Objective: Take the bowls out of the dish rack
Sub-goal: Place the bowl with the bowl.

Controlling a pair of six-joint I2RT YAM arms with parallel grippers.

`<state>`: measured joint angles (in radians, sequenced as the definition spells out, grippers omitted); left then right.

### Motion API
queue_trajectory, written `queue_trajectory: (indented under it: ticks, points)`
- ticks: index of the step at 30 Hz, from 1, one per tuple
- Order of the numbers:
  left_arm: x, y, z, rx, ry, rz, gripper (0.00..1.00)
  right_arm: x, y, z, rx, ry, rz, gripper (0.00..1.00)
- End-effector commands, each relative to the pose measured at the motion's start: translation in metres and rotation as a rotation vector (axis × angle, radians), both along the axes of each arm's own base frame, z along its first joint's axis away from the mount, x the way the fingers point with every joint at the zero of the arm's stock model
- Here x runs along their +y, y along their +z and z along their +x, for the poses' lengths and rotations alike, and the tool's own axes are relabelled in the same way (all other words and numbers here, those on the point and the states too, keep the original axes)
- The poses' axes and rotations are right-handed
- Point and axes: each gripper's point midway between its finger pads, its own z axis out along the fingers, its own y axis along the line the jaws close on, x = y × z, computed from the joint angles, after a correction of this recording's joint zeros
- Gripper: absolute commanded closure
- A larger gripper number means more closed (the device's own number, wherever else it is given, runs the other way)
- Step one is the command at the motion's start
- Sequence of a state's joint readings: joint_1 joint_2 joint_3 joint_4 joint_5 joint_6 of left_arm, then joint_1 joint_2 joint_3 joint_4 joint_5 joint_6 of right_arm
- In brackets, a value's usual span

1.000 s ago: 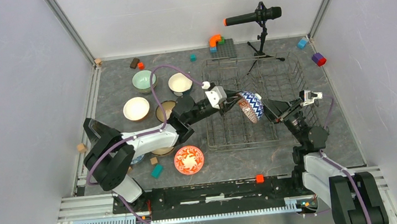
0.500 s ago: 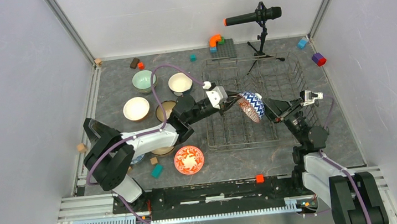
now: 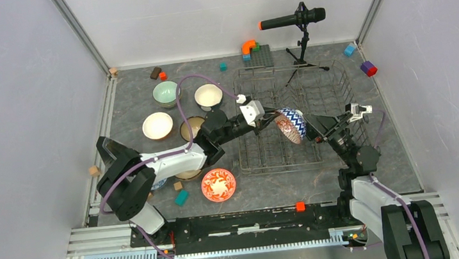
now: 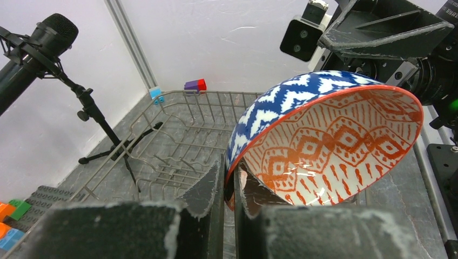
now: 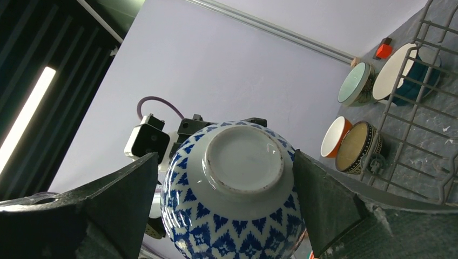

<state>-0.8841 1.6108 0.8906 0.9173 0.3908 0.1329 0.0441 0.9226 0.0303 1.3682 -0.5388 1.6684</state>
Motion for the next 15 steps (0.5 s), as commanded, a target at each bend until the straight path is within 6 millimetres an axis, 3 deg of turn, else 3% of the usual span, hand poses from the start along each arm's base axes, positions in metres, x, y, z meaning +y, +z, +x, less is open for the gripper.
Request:
queue_trajectory:
  ticks: [1, 5, 15]
  points:
    - [0.010, 0.048, -0.006, -0.051, 0.020, -0.125, 0.98, 0.005, 0.011, -0.005, -0.071, 0.014, -0.055, 0.02]
    - [0.015, 0.051, -0.008, -0.054, 0.026, -0.131, 0.98, 0.008, 0.003, 0.003, -0.041, 0.009, -0.108, 0.02]
    - [0.034, 0.050, -0.015, -0.026, 0.064, -0.141, 0.98, 0.011, 0.012, 0.020, -0.074, -0.030, -0.268, 0.02]
